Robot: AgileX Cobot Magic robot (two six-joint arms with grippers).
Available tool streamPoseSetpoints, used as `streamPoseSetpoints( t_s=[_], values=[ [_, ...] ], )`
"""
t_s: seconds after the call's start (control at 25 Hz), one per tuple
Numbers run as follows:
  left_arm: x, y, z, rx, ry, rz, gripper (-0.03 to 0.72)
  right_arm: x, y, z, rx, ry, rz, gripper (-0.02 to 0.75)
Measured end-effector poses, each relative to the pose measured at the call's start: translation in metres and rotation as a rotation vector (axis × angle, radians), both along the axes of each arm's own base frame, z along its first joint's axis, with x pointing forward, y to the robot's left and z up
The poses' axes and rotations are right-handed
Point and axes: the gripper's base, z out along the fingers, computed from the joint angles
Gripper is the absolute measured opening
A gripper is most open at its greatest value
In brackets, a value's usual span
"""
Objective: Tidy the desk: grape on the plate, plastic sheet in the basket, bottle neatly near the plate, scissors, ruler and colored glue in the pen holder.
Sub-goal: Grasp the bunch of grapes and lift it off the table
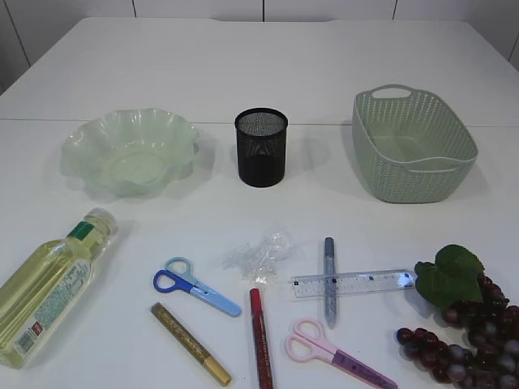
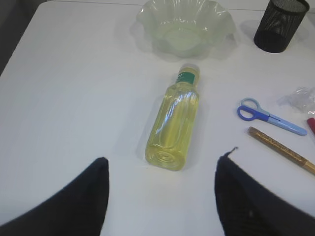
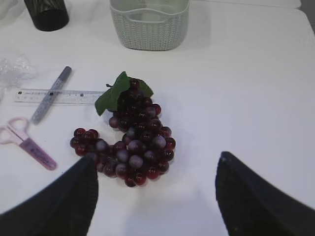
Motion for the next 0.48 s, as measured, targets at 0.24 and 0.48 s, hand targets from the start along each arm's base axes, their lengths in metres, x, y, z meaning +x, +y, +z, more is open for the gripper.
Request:
streamPoseSetpoints(
  t_s=[0.24, 0.48],
  values=[
    [0.0, -0.001, 0.001, -0.01, -0.012, -0.006, 0.486, 0.0, -0.005, 0.005, 0.03, -0.039, -0.083, 0.577],
    [0.016, -0.004, 0.023, -0.054, -0.143, -0.017, 0.486, 0.03, 0.0, 0.032, 0.067, -0.115, -0.056, 0.577]
  ],
)
